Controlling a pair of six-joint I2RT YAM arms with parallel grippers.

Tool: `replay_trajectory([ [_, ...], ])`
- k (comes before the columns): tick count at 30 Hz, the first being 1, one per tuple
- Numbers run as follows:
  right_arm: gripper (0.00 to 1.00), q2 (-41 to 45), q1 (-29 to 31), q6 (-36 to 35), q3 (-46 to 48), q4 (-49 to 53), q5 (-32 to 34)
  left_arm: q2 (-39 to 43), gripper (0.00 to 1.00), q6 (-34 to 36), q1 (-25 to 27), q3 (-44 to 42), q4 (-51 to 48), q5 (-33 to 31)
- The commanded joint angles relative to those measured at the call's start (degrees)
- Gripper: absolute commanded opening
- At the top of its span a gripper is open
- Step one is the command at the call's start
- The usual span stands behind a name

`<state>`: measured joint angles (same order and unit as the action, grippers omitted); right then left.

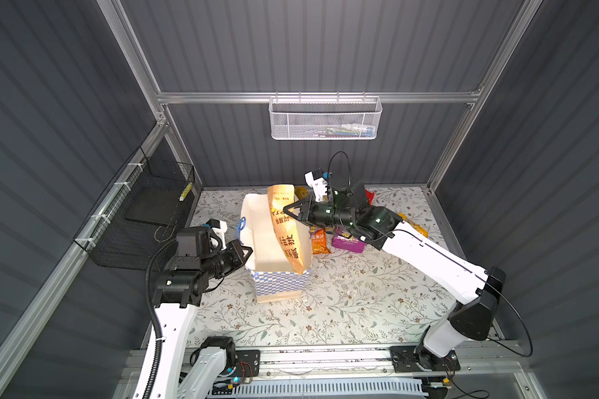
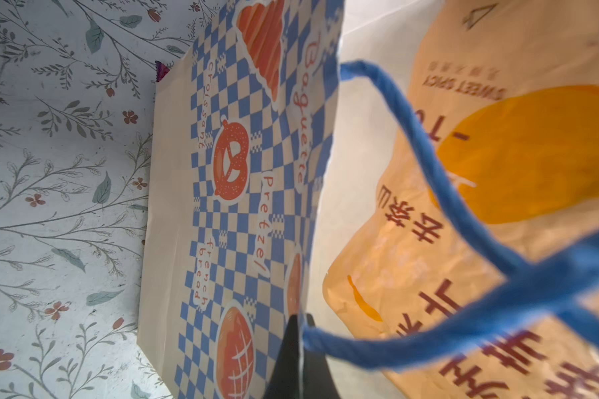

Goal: Place the snacks into the paper bag
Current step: 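Carry the tan pouch with the right gripper over the open paper bag, then lower the tan pouch into the bag and open the right gripper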

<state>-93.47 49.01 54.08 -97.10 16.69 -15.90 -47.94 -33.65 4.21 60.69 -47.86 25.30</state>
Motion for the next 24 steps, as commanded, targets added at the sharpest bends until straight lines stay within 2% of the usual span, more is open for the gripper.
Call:
replay_trajectory([
  [1,0.00,-0.1,0.4,1.4,-2.3,5.2,8.3,1.5,0.00,0.6,0.4,0.1,1.2,0.1],
  [3,0.00,-1.1,0.5,3.0,-2.1,8.5,10.1,1.8,0.00,0.6,0.4,-0.4,2.1,0.5],
  [15,0.00,-8.4,0.0,6.7,-5.0,16.3,10.8,1.9,0.00,1.9,0.4,-0.2,2.8,0.8],
  [24,0.00,-13.0,-3.0,7.6,-5.9,17.2,4.4,2.3,0.00,1.7,0.4,-1.3,4.0,0.6],
])
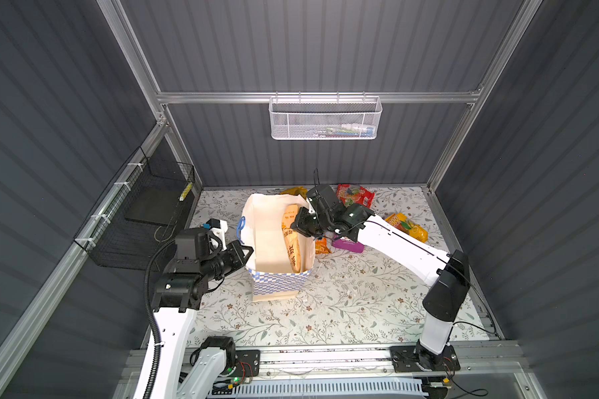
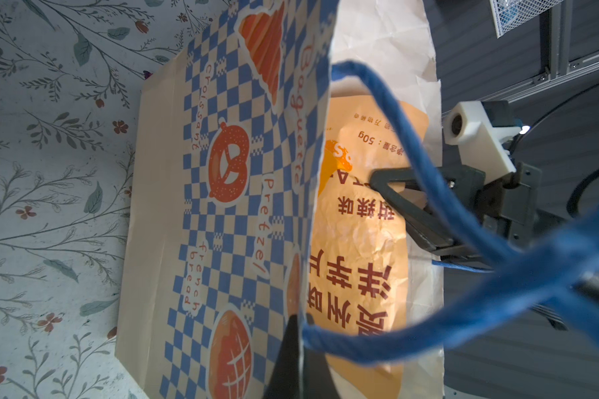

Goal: Place the snacks into the paper bag
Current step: 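Lower the tan pouch into the bag and open the right gripper, then withdraw the right gripper from the bag toward the yellow mango snack bag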

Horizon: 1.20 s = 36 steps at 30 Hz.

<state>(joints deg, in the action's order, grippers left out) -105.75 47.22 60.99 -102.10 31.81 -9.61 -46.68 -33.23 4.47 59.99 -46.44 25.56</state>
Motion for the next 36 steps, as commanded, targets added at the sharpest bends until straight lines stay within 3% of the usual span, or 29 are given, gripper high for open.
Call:
replay_trajectory([
  [1,0.00,-0.5,-1.5,1.0,-0.2,1.7,-2.4,1.1,0.00,1.3,0.1,-0.8,2.6,0.0],
  [6,0.07,-0.5,-2.7,1.7,2.0,0.6,-5.1,1.0,0.00,1.3,0.1,-0.8,2.9,0.0],
  [9,0.26,-0.4,-2.9,1.0,2.1,-0.2,-7.0,0.8,0.00,1.3,0.1,-1.1,3.4,-0.2],
  [12,0.58,0.7,-3.4,-1.6,1.7,-1.8,-9.1,0.2,0.00,1.5,0.1,-1.5,3.8,-0.4],
  [13,0.82,1.4,-3.5,-2.9,1.7,-2.5,-9.1,0.0,0.00,1.5,0.1,-1.7,4.0,-0.4],
  [14,0.99,2.1,-3.7,-4.1,2.1,-3.7,-9.1,0.0,0.00,1.5,0.1,-2.0,4.2,-0.4],
  [20,0.99,3.4,-5.6,-5.8,2.4,-4.9,-13.5,0.0,0.00,2.4,0.1,-2.3,3.6,-1.0],
  [32,0.99,10.3,-5.6,-14.9,-0.1,-4.3,-13.7,-0.9,0.00,4.0,0.1,0.0,0.7,-1.2],
  [36,0.99,10.9,-5.5,-16.8,-3.6,-3.7,-17.9,-0.9,0.00,4.0,0.1,1.4,-0.7,-2.1],
])
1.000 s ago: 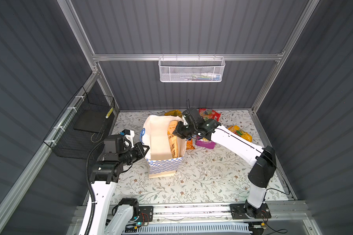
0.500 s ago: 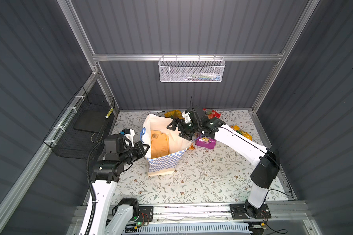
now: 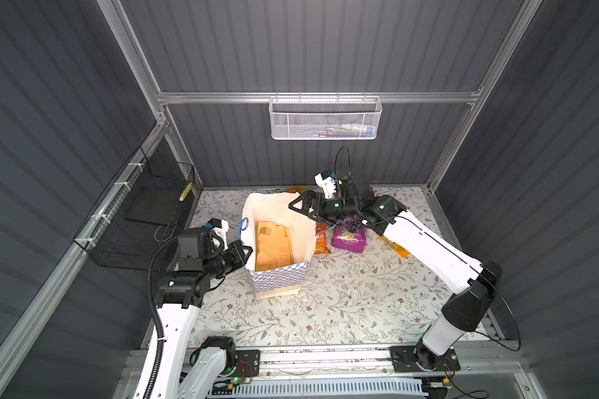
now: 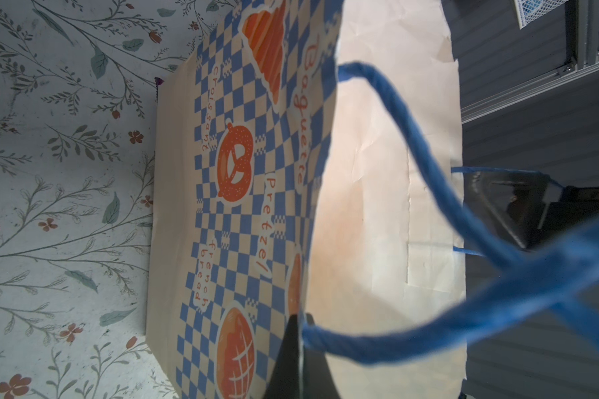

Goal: Place the snacks into the paper bag
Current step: 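Withdraw the right gripper from the bag toward the yellow mango snack bag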

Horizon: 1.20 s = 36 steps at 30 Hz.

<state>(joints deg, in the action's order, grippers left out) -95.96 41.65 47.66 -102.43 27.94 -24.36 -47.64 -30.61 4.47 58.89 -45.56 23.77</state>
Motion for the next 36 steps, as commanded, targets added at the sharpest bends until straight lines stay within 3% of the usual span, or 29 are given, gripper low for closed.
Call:
replay_trajectory([
  [1,0.99,1.0,0.1,-3.9,-4.3,-0.4,-5.2,-0.1,0.00,1.3,0.1,2.9,-2.2,-0.7],
  [4,0.99,1.3,0.5,-4.8,-7.4,-1.3,-9.7,-0.4,0.00,1.4,0.1,3.1,-2.2,0.8],
  [8,0.99,4.0,1.1,-10.6,-11.7,2.0,-10.7,-0.1,0.00,1.4,0.1,3.5,-2.9,3.2],
  [14,0.99,12.7,-0.5,-18.4,-9.5,9.3,4.5,1.1,0.00,2.2,0.1,4.7,-4.5,8.0],
  [24,0.99,29.9,-13.7,-14.1,20.4,4.0,22.4,3.1,0.00,-1.4,0.1,3.7,-0.2,19.6],
  [28,0.99,31.5,-21.4,-10.7,29.3,3.4,28.2,3.9,0.00,-3.3,0.1,3.3,1.8,21.0],
  [33,0.99,29.8,-34.1,-2.3,38.2,1.2,22.9,3.6,0.00,-3.8,0.2,2.3,2.1,19.1],
  [36,0.99,26.8,-38.2,1.4,42.0,0.4,23.5,3.4,0.00,-3.6,0.3,1.3,2.1,17.8],
])
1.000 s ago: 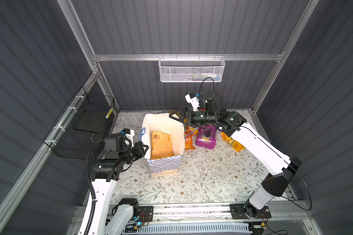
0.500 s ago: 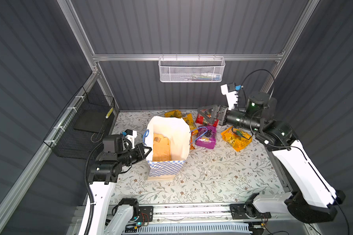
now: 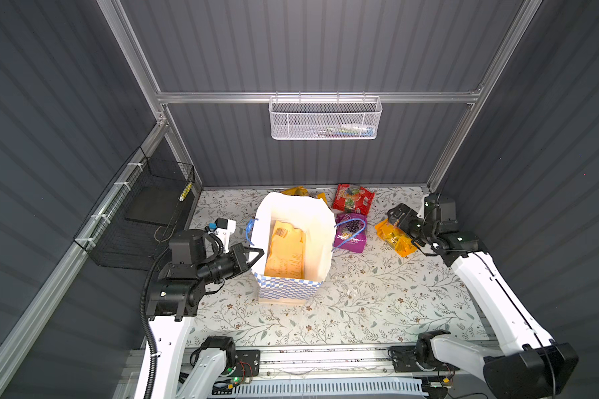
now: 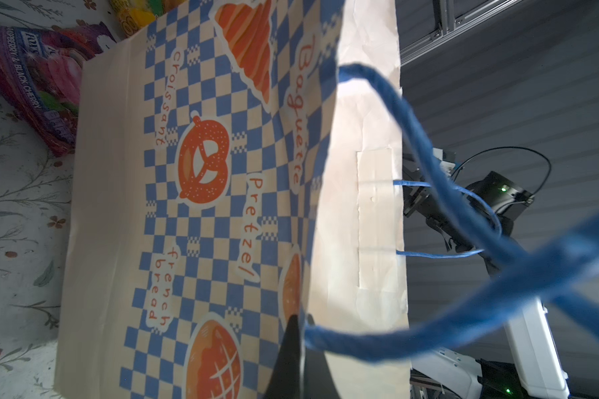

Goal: Place the snacks into the paper bag
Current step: 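Withdraw the right gripper from the bag toward the yellow mango snack bag, then grasp the yellow mango snack bag with the right gripper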

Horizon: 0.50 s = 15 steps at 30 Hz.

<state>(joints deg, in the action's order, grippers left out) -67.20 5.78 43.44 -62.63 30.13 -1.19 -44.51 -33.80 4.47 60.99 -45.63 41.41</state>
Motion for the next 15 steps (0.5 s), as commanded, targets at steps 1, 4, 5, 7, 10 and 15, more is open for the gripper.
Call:
replay_trajectory([
  [1,0.99,-3.2,-3.7,6.8,2.9,-1.4,0.5,0.1,0.00,-0.3,0.3,-1.3,2.0,-0.2],
  [4,0.99,-7.1,-7.4,9.1,4.7,-1.9,-1.5,-0.2,0.00,-0.3,0.3,-2.8,1.7,-0.4],
  [5,0.99,-8.2,-8.4,9.6,5.3,-2.7,-2.9,-0.1,0.00,-0.1,0.3,-3.1,1.5,-0.7],
  [7,0.99,-10.7,-9.7,10.5,6.5,-5.1,-4.5,-0.2,0.00,0.7,0.3,-3.6,-0.2,-2.5],
  [10,0.99,-14.4,-10.1,10.7,6.5,-6.4,-4.0,-0.7,0.00,2.0,0.3,-3.7,-2.4,-4.8],
  [15,0.99,-20.2,-11.9,12.1,5.6,-7.3,-3.7,-0.4,0.00,1.7,0.3,-4.6,-1.7,-4.6],
])
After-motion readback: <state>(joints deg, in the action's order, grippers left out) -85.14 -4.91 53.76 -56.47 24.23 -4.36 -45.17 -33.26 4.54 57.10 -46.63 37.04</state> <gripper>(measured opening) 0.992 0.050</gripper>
